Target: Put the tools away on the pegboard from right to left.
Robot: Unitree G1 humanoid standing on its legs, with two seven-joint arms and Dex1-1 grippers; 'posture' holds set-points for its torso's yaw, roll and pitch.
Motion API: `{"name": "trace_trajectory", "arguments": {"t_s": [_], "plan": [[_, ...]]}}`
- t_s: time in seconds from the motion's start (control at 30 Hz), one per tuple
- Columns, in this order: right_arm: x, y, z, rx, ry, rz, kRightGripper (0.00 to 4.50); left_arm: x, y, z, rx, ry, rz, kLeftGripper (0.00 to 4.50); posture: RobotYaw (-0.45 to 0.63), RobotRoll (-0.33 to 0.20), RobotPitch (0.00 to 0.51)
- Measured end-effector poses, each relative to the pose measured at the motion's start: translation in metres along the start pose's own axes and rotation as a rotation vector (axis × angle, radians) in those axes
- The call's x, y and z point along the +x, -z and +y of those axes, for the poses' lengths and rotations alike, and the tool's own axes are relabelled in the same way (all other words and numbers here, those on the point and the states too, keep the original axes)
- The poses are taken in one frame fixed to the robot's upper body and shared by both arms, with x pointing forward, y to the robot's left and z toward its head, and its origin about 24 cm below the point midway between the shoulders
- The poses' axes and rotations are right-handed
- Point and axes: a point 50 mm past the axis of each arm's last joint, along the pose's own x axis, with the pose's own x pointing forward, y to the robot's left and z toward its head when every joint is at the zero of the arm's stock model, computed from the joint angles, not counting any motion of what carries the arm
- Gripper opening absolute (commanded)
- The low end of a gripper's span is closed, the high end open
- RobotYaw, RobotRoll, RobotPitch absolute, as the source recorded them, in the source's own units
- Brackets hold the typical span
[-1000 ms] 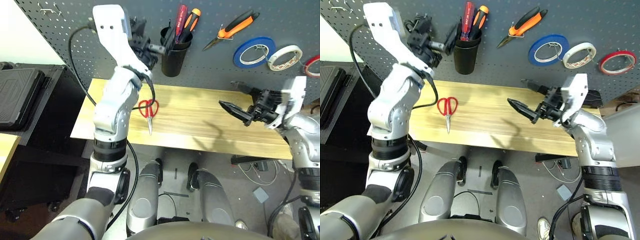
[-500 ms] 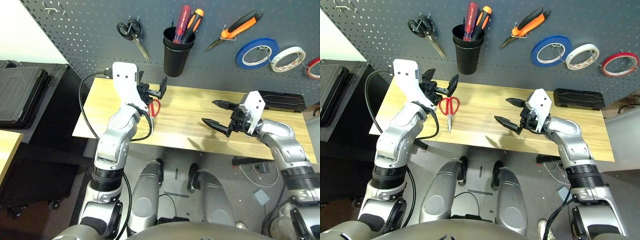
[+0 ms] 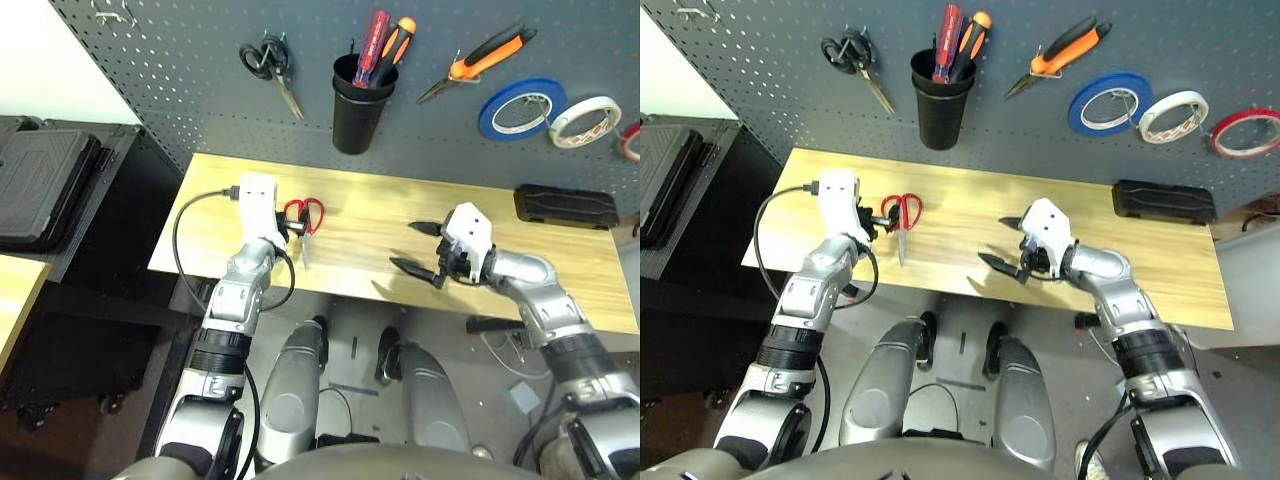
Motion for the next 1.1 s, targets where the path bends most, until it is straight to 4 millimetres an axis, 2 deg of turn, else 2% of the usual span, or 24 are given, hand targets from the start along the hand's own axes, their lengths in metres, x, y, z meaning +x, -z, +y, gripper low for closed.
{"name": "trace_trajectory", "arguments": {"t_s": [0.2, 0.4, 0.57, 0.67, 0.77, 1.07, 1.1], "plan": [[0.008, -0.001, 0.003, -0.02, 0.012, 0.013, 4.5, 0.019, 0.01, 0.009, -0.02, -0.052, 0.046, 4.47, 0.19, 0.0, 0.284], [0.013, -0.002, 0.007, -0.013, 0.008, 0.019, 4.5, 0.034, 0.015, 0.009, -0.018, -0.068, 0.09, 4.47, 0.18, 0.0, 0.289], [0.016, -0.005, 0.01, -0.017, -0.002, 0.018, 4.5, 0.038, 0.034, 0.009, -0.015, -0.091, 0.174, 4.47, 0.16, 0.0, 0.289], [0.016, -0.008, 0.009, -0.023, -0.002, 0.016, 4.5, 0.04, 0.035, 0.009, -0.012, -0.096, 0.172, 4.47, 0.15, 0.0, 0.288], [0.014, -0.007, 0.008, -0.022, 0.001, 0.026, 4.5, 0.04, 0.038, 0.008, -0.011, -0.096, 0.178, 3.51, 0.15, 0.0, 0.288], [0.011, -0.013, 0.006, -0.041, -0.004, -0.008, 4.5, 0.04, 0.037, -0.001, -0.109, -0.089, 0.154, 0.04, 0.18, 0.0, 0.283], [0.01, -0.014, 0.005, -0.043, -0.004, -0.019, 4.5, 0.04, 0.037, -0.001, -0.128, -0.091, 0.147, 0.02, 0.18, 0.0, 0.281]]}}
